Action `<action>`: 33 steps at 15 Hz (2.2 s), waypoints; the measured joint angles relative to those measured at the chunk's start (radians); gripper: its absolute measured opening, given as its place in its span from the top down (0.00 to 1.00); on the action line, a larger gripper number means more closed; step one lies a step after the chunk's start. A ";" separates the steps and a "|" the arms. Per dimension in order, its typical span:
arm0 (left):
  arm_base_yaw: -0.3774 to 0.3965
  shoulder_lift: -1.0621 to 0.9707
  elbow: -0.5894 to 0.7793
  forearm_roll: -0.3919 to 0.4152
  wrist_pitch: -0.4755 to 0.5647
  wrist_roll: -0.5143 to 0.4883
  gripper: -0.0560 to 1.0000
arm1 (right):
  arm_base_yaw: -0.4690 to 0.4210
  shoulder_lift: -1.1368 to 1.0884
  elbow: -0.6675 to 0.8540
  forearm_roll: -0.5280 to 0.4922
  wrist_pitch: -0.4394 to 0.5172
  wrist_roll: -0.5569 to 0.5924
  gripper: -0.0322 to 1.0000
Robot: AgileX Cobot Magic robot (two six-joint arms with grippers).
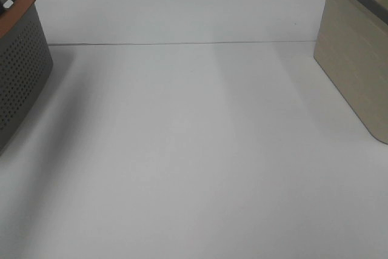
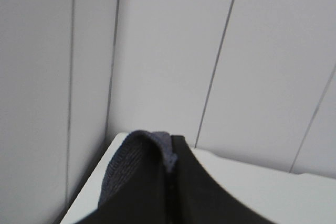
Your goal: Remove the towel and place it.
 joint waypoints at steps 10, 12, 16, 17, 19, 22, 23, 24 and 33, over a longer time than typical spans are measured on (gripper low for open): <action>-0.214 0.068 -0.107 -0.074 -0.168 0.060 0.95 | 0.000 0.000 0.000 0.000 0.000 0.000 0.24; -0.260 0.110 -0.107 -0.172 -0.111 0.187 0.95 | 0.000 0.000 0.000 0.000 0.000 0.000 0.24; -0.288 0.138 -0.074 -0.377 -0.023 0.426 0.95 | 0.000 0.000 0.000 0.001 0.000 0.000 0.24; -0.288 0.139 -0.037 -0.432 -0.016 0.479 0.95 | 0.000 0.000 0.000 0.003 0.000 0.000 0.24; -0.288 0.139 0.099 -0.517 -0.011 0.622 0.95 | 0.000 0.000 0.000 0.051 0.000 -0.038 0.24; -0.288 0.141 0.218 -0.566 -0.042 0.683 0.95 | 0.000 0.027 -0.014 0.120 -0.010 -0.110 0.24; -0.288 0.141 0.252 -0.570 -0.053 0.706 0.95 | 0.000 0.048 -0.014 0.157 -0.043 -0.138 0.25; -0.288 0.141 0.281 -0.571 -0.058 0.728 0.95 | 0.000 0.073 -0.014 0.206 -0.097 -0.163 0.26; -0.288 0.131 0.327 -0.625 -0.065 0.871 0.95 | 0.000 0.633 -0.022 0.947 -0.373 -1.047 0.31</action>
